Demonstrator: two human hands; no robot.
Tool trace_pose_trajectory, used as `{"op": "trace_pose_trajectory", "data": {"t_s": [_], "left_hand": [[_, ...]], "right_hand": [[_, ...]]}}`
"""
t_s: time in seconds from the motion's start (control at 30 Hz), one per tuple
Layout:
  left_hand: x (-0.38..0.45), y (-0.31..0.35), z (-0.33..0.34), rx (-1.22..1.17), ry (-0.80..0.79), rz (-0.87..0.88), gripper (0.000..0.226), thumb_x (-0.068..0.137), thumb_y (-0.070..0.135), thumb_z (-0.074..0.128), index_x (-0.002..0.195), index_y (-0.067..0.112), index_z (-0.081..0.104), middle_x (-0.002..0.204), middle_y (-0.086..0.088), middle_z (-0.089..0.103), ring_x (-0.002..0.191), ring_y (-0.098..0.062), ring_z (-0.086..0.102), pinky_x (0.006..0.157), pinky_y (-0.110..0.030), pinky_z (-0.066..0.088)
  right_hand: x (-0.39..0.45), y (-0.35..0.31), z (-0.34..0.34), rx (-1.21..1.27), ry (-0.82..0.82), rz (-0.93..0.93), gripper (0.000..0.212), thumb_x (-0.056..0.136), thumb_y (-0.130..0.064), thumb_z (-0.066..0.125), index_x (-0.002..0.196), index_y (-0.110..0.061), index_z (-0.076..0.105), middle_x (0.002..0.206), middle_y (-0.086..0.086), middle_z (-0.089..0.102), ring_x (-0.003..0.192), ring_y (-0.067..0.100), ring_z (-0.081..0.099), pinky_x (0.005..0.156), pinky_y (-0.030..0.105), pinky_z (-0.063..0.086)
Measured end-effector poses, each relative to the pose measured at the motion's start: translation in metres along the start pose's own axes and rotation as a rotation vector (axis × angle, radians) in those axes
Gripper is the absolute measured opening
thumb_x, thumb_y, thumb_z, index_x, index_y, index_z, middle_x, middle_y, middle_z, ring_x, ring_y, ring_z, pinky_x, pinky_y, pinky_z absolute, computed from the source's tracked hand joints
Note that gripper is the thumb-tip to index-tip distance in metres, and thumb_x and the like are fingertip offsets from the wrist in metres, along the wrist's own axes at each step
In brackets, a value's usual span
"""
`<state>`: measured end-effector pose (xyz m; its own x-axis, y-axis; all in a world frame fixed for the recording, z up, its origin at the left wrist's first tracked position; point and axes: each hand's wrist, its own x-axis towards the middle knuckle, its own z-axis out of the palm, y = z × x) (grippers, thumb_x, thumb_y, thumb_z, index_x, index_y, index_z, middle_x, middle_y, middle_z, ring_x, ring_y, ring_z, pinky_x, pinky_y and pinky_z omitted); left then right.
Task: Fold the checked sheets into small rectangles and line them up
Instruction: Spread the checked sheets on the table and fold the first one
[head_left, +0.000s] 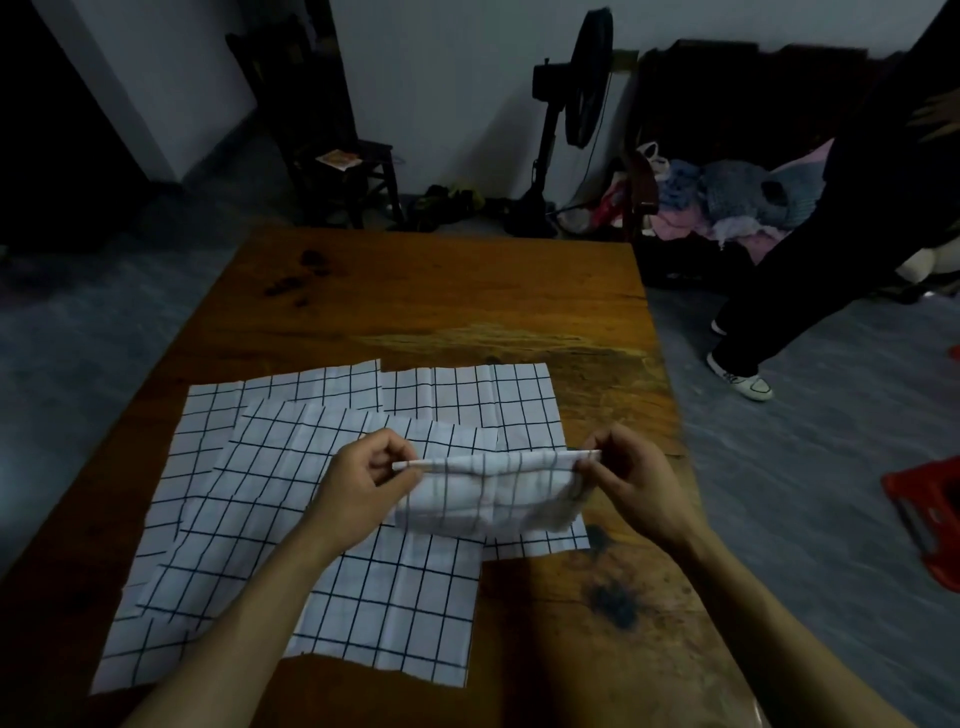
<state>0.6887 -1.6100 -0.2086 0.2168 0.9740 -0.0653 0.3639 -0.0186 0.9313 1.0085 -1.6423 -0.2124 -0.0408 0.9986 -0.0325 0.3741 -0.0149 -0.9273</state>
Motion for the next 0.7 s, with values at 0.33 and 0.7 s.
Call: {"op": "trace_pose_trajectory", "data": {"t_s": [0.33,0.7], "left_hand": [[0.022,-0.029,0.022,0.015,0.148,-0.280,0.014,0.087,0.013,0.071,0.097,0.020,0.063,0.079,-0.011,0.070,0.065,-0.019,0.059,0.058,-0.029,0.046],[0.006,-0.084,0.051,0.513,0.062,-0.228,0.041,0.090,0.028,0.064,0.129,0.018,0.052,0.131,-0.002,0.056,0.117,-0.020,0.049,0.094,-0.037,0.047]], "right_hand": [[0.032,0.042,0.018,-0.099,0.039,0.206,0.019,0.091,-0.017,0.065,0.109,-0.021,0.061,0.099,0.000,0.066,0.088,0.014,0.067,0.067,0.022,0.056],[0.013,0.076,0.051,-0.629,-0.112,0.147,0.048,0.095,-0.027,0.059,0.140,-0.021,0.044,0.145,0.002,0.042,0.130,0.017,0.045,0.106,0.032,0.040]]}}
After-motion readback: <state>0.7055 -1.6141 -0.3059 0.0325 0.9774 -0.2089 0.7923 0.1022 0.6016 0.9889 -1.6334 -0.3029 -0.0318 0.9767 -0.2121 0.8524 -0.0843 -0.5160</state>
